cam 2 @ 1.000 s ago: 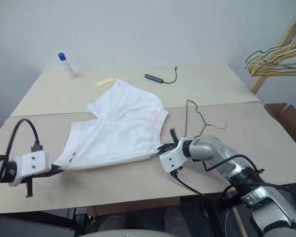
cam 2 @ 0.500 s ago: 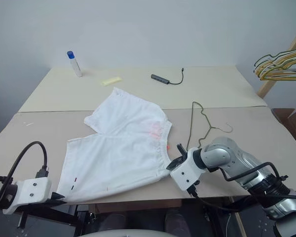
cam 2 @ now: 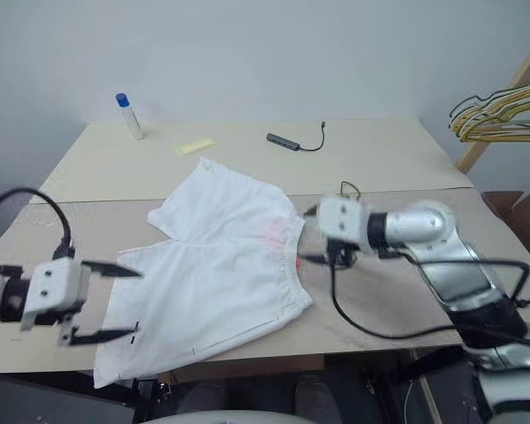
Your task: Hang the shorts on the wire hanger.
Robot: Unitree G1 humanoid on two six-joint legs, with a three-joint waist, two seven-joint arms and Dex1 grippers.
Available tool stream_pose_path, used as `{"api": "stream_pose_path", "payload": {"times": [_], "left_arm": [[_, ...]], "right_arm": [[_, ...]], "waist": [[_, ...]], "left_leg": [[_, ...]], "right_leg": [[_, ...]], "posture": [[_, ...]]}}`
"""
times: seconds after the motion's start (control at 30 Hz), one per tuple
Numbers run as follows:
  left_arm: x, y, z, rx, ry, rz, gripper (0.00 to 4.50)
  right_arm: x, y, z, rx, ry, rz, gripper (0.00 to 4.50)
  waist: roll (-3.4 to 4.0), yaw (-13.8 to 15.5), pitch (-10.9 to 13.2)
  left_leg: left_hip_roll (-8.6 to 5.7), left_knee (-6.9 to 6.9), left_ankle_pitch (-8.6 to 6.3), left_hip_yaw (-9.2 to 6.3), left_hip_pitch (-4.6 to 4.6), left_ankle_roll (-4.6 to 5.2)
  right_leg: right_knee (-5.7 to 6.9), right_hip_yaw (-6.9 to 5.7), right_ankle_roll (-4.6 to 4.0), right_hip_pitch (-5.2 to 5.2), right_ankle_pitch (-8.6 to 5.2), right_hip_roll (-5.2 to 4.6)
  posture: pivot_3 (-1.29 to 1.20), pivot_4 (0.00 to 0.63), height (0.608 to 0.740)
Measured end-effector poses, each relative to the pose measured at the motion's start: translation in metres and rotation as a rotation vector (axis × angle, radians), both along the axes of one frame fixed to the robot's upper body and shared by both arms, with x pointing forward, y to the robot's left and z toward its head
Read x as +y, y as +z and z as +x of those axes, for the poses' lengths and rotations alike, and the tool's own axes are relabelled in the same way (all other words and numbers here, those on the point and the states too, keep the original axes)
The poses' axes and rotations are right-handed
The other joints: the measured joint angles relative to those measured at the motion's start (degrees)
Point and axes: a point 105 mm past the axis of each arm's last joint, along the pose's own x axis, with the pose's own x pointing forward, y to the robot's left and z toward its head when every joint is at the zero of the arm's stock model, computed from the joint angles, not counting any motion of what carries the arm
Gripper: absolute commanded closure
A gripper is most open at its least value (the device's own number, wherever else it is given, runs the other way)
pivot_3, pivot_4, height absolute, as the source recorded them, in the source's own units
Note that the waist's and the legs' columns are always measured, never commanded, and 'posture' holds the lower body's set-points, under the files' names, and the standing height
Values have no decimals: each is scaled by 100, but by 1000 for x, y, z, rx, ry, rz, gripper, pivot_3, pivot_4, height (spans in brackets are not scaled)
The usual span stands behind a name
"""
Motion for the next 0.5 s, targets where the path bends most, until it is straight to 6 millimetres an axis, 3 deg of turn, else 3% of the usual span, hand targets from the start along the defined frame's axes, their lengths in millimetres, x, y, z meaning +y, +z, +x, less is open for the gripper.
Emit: {"api": "stream_pose_path", "payload": {"times": [0.1, 0.17, 0.23, 0.4, 0.5], "left_arm": [[-22, 4, 19, -77, 14, -114, 35], [-31, 8, 22, -80, -5, -145, 35], [-41, 15, 26, -88, -26, -203, 35], [-64, 33, 36, -138, -72, -335, 35], [-72, 39, 38, -138, -88, -381, 35]], "right_arm": [[-4, -11, 30, 114, -289, 153, 0], [-6, -24, 42, 184, -445, 223, 0], [-14, -39, 55, 251, -651, 318, 0], [-31, -56, 67, 279, -979, 433, 0], [-40, -61, 68, 266, -1055, 418, 0]], "waist": [[-14, 17, -7], [-17, -3, -11], [-14, -13, -10], [-12, -95, -8], [-11, -199, -9]], "left_leg": [[-4, -2, 0, -2, -35, 0], [-8, 1, 5, -3, -102, -7], [-15, 2, 6, -2, -109, -8], [-18, 2, 8, -2, -109, -11], [-17, 2, 8, -1, -103, -11]], "right_leg": [[0, 1, -42, -31, 28, -1], [8, 8, -43, -99, 47, -1], [20, 8, -43, -113, 49, -9], [35, 11, -41, -118, 48, -9], [36, 14, -40, -114, 47, -6]], "posture": [[17, 0, 740], [5, 0, 740], [-5, 0, 740], [-26, 0, 740], [-34, 0, 740]]}}
